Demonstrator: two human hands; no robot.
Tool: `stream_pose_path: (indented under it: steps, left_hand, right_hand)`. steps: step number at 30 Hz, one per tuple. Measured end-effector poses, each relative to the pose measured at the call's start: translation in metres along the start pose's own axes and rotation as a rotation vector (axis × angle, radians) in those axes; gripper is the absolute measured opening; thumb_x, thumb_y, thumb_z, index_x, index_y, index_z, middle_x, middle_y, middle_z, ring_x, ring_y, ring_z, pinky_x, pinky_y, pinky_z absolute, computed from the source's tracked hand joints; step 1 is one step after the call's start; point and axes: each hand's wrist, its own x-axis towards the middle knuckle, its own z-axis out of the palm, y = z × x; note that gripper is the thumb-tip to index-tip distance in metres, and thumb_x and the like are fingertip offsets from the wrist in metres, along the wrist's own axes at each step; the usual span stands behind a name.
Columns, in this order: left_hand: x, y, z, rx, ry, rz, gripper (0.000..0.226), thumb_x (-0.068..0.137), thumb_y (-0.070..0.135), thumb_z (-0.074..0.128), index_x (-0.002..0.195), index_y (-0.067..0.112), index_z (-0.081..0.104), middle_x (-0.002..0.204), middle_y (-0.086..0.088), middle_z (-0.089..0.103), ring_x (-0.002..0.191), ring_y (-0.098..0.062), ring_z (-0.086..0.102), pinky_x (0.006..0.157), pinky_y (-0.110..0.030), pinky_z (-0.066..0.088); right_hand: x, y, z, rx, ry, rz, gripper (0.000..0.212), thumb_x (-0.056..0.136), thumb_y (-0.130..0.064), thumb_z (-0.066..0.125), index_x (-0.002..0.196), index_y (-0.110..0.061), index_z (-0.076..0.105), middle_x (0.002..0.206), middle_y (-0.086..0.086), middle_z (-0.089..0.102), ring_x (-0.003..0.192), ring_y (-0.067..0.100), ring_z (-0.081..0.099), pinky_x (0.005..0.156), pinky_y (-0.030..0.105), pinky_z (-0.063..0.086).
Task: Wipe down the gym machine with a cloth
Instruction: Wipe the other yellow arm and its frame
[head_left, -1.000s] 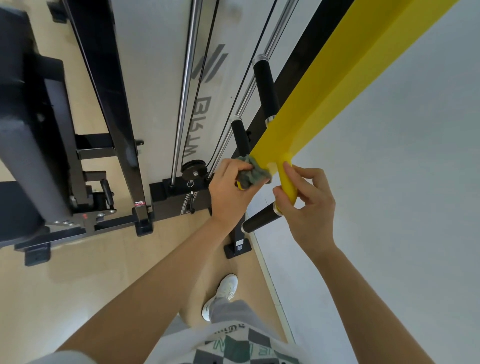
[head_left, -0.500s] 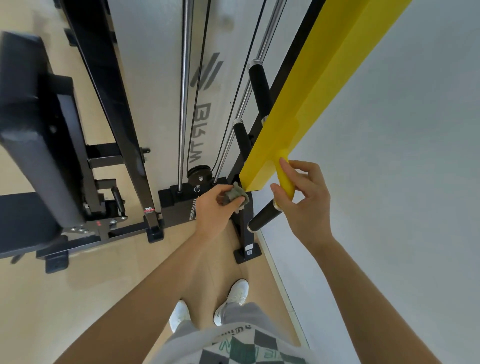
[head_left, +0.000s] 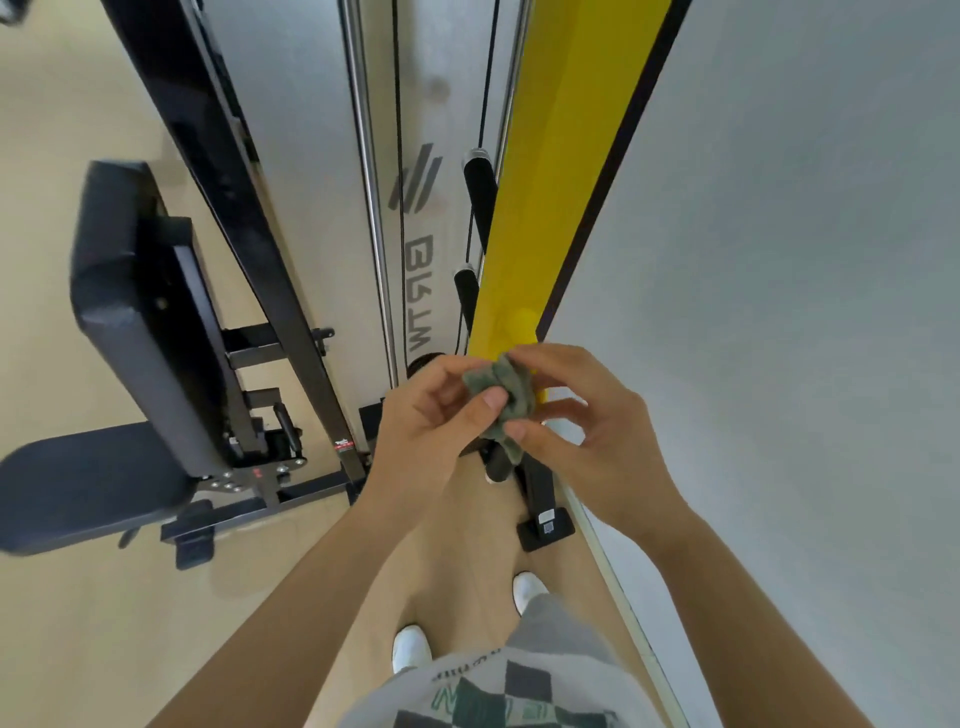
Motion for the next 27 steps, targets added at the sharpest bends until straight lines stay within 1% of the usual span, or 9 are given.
stream_pose_path:
  steps: [4,7,11,14,16,18,22,25,27]
  left_hand:
    - [0.001,-0.001,0.019,0.109,0.021,0.008,0.017,0.090,0.015,0.071,0.106,0.007,0.069,0.097,-0.011,0.072,0.083,-0.022,0.073,0.072,-0.028,0.059]
    - [0.003,-0.004,0.038,0.204,0.090,-0.001,0.017,0.091,0.016,0.070,0.107,0.011,0.071,0.095,-0.008,0.072,0.081,-0.022,0.073,0.069,-0.028,0.060]
    - [0.008,-0.011,0.057,0.343,0.375,0.040,0.027,0.085,0.032,0.070,0.109,0.020,0.070,0.091,-0.006,0.068,0.074,-0.029,0.067,0.058,-0.032,0.058]
    - [0.013,-0.015,0.069,0.498,0.560,0.069,0.027,0.086,0.024,0.078,0.110,0.030,0.067,0.099,0.003,0.066,0.076,-0.014,0.064,0.064,-0.021,0.054]
    - [0.016,-0.018,0.082,0.582,0.589,0.063,0.037,0.086,0.020,0.079,0.112,0.038,0.062,0.108,0.010,0.064,0.086,-0.006,0.066,0.069,-0.015,0.053]
    - [0.017,-0.024,0.091,0.677,0.606,0.096,0.040,0.084,0.022,0.078,0.116,0.039,0.060,0.111,0.012,0.064,0.091,-0.002,0.066,0.070,-0.011,0.053]
    - [0.015,-0.039,0.099,0.789,0.708,0.189,0.037,0.085,0.027,0.074,0.121,0.026,0.068,0.107,0.006,0.066,0.088,-0.011,0.069,0.072,-0.018,0.058]
    - [0.015,-0.048,0.107,0.826,0.797,0.219,0.036,0.087,0.021,0.075,0.123,0.018,0.071,0.105,0.001,0.066,0.088,-0.016,0.069,0.073,-0.021,0.057]
    - [0.016,-0.051,0.112,0.829,0.843,0.217,0.036,0.088,0.015,0.076,0.123,0.017,0.072,0.103,0.000,0.067,0.086,-0.017,0.068,0.072,-0.019,0.055]
  right_hand:
    - [0.001,0.012,-0.020,0.093,0.021,0.040,0.016,0.086,-0.003,0.075,0.100,-0.007,0.068,0.104,0.006,0.068,0.098,0.020,0.067,0.076,0.023,0.058]
    - [0.007,0.025,-0.038,0.184,-0.020,0.076,0.011,0.087,-0.003,0.073,0.095,-0.008,0.067,0.097,0.007,0.069,0.093,0.022,0.068,0.075,0.029,0.060]
    - [0.017,0.048,-0.063,0.340,0.013,0.181,0.008,0.090,-0.005,0.069,0.096,-0.006,0.064,0.100,0.008,0.073,0.095,0.029,0.071,0.074,0.046,0.063]
    - [0.027,0.070,-0.083,0.402,0.081,0.259,0.009,0.093,-0.003,0.065,0.099,0.002,0.060,0.105,0.008,0.073,0.097,0.026,0.073,0.078,0.044,0.063]
    - [0.036,0.086,-0.092,0.418,0.109,0.291,0.008,0.094,-0.001,0.063,0.100,0.002,0.057,0.115,0.008,0.069,0.102,0.027,0.072,0.080,0.043,0.062]
    - [0.046,0.099,-0.096,0.438,0.115,0.323,0.008,0.095,-0.002,0.063,0.100,0.000,0.057,0.117,0.006,0.068,0.104,0.026,0.072,0.078,0.039,0.062]
    - [0.065,0.109,-0.087,0.450,0.094,0.365,0.012,0.097,-0.007,0.063,0.102,-0.001,0.054,0.103,0.000,0.072,0.094,0.019,0.075,0.074,0.035,0.064]
    - [0.080,0.112,-0.073,0.479,0.043,0.311,0.016,0.096,-0.006,0.064,0.105,-0.002,0.051,0.111,0.011,0.066,0.096,0.018,0.074,0.072,0.035,0.064]
    - [0.089,0.112,-0.063,0.476,0.012,0.270,0.018,0.096,-0.006,0.064,0.106,-0.001,0.050,0.110,0.008,0.065,0.097,0.017,0.074,0.068,0.029,0.063]
